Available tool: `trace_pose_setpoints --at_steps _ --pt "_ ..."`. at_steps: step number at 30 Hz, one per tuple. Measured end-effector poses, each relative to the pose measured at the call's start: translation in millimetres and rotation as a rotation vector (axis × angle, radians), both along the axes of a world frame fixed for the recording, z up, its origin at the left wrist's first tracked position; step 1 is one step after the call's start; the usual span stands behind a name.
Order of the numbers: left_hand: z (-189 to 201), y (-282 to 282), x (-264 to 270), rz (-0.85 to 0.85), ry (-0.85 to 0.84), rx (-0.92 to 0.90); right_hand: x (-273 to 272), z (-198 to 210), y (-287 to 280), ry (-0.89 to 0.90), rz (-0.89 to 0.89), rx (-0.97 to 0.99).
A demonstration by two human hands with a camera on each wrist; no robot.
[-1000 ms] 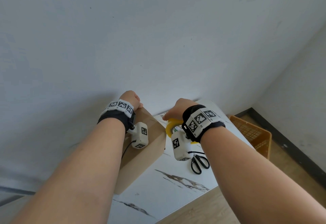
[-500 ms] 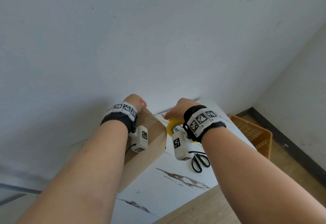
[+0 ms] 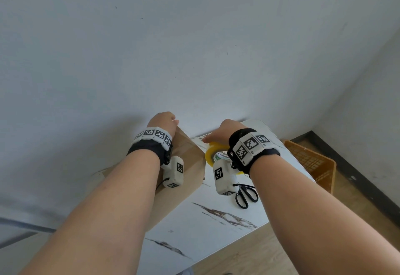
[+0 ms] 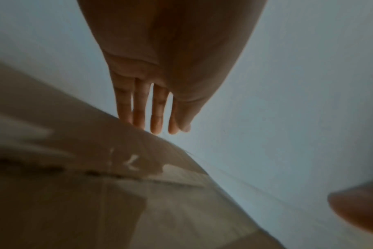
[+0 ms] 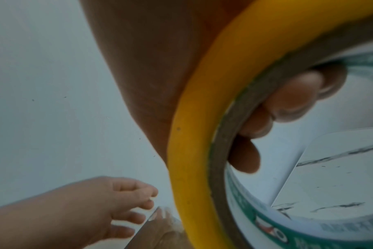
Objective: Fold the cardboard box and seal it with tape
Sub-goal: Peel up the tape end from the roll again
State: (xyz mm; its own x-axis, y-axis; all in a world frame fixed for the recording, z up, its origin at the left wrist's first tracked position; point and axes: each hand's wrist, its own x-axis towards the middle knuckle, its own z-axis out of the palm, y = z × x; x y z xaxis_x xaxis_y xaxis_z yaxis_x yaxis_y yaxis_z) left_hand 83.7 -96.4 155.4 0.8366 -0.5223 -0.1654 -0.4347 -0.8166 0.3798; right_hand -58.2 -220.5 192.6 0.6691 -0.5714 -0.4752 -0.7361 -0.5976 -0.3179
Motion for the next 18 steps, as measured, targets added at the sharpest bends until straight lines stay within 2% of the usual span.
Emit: trace_pose_setpoints --at_steps 2,6,11,18 --pt "6.6 -0.3 -2.5 -0.044 -0.064 -0.055 -0.1 0.3 1.4 0.003 -0.001 0.000" --pt "10.0 -3.6 -13.0 -0.143 0.014 0.038 -1.6 0.8 5.2 -0.009 0.008 0.017" --pt "11.7 -1.0 -18.0 -0.157 0.016 0.077 -11.8 7.2 5.4 0.011 0.018 0.078" --pt "10.6 -6.3 -21.2 -0.118 0.092 0.141 -35.0 0.6 -2.8 -0.001 -0.054 0.366"
